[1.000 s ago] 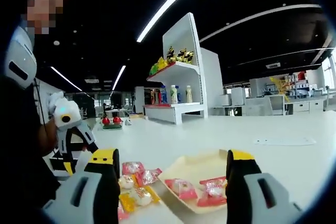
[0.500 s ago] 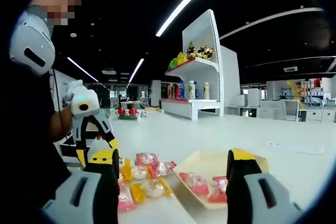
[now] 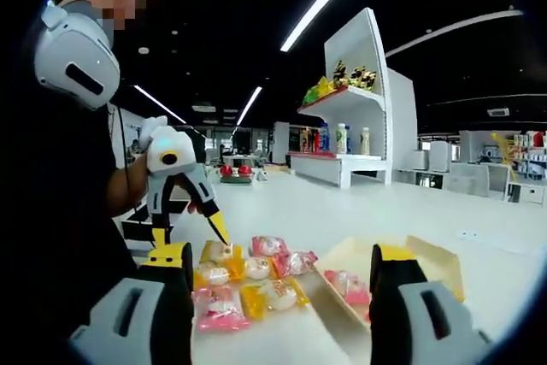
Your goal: Pick up the marshmallows scattered on the table and place them into the bowl on the table
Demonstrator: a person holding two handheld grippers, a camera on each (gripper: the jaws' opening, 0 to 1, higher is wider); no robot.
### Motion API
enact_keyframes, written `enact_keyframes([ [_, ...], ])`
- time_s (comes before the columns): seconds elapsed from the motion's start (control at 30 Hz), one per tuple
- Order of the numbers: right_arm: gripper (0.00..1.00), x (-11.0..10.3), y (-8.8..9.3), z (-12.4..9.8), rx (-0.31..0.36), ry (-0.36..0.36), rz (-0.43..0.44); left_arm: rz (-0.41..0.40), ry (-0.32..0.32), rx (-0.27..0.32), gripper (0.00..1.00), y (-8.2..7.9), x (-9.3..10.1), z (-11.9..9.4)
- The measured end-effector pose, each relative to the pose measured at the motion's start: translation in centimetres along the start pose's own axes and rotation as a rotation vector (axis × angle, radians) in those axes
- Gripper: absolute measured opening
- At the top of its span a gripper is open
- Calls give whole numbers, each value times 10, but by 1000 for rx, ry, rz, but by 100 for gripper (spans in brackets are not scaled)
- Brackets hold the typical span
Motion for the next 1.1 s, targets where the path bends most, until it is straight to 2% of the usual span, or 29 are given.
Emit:
enact_keyframes([
  [0.5, 81, -16, 10, 0, -36, -95, -9, -1, -1, -3, 55, 1, 0, -1],
  [0.67, 78, -32, 11, -1, -39, -170, -13, -1, -2, -4, 55, 1, 0, -1],
  [0.87, 75, -39, 20, 2, -86, -204, -21, 1, 0, -3, 55, 0, 0, -1],
  [1.1, 73, -49, 20, 5, -109, -251, -21, 5, 12, -12, 55, 2, 2, 0],
])
Point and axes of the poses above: the point that each gripper's makers call its tool centre point, and the gripper's own axes: z roughly forward along the fingers, x roughly to its right, y roughly out of its underside, the point moved 3 cm from there along -z, roughly backward along the fingers, and after that the axes turned 2 degrees about z, right-handed, at the moved point
